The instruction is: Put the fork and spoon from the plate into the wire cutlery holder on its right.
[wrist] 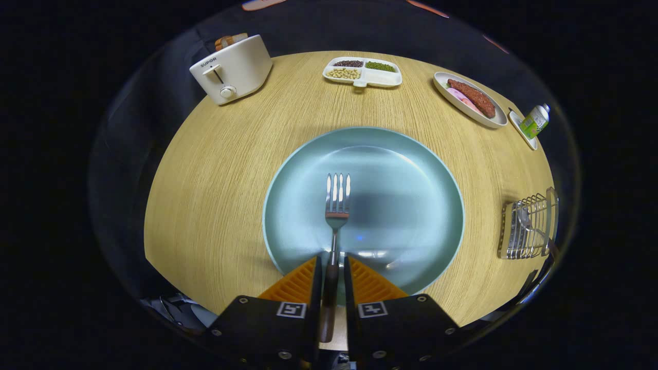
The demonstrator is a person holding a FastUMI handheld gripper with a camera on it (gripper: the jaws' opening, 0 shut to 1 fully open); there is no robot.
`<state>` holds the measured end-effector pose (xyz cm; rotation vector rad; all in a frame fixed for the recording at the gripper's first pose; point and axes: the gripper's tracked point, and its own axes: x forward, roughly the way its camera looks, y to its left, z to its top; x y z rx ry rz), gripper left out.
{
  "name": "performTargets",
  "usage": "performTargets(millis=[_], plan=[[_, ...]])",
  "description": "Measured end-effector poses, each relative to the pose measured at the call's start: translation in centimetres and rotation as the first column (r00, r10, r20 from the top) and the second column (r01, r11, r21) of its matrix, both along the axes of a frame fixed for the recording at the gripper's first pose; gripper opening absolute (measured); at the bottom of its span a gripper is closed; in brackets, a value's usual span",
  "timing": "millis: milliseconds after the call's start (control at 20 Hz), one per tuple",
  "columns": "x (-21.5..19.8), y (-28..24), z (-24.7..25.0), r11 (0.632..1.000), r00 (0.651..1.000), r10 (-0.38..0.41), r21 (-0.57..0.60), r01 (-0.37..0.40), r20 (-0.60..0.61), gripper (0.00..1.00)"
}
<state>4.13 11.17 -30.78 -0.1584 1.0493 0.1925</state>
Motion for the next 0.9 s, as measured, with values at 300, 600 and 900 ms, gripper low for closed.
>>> performTargets(millis=[300,600,900], plan=[[0.2,0.1,0.9,0.999,1.000,-0.014,0.049,0.014,0.008,0.05],[-0.3,-1.5,3.0,0.996,0.999,-0.029,0.079,0.028,0.016,0.05],[-0.6,-5.3,6.2,0.995,0.998,-0.058,0.085,0.054,0.041,0.05]])
